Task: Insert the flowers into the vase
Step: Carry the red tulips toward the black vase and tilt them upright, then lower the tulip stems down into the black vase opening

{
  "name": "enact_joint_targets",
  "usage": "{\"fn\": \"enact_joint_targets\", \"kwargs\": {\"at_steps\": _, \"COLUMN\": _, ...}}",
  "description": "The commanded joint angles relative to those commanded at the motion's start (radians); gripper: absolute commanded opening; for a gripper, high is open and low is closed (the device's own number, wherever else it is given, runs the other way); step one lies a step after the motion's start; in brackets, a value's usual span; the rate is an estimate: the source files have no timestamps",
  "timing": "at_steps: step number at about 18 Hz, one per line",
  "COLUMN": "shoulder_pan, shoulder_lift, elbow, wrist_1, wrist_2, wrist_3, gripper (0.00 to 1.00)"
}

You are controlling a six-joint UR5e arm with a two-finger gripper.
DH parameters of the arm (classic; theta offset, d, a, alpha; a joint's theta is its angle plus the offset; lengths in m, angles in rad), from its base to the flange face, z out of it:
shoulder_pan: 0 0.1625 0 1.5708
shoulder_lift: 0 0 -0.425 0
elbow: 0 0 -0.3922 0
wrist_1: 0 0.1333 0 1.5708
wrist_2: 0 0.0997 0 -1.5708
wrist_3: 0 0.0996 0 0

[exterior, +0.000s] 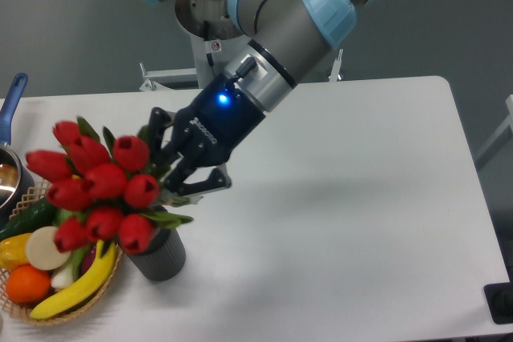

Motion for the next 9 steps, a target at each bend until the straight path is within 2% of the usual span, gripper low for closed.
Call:
{"fn": "enact_joint_targets", "kwargs": {"at_steps": 6, "shoulder_pan": -0.014, "shoulder_lift": -0.047, "elbow": 0.009, "wrist_1": 0.018, "wrist_2": -0.061, "wrist_3": 0.006, "gripper": 0.0}}
{"fn": "enact_joint_targets", "kwargs": {"at_steps": 9, "shoulder_pan": -0.026, "shoulder_lift": -0.072, "elbow": 0.011, "wrist_1": 0.049, "wrist_2": -0.08, "wrist_3": 0.009, "gripper": 0.0}}
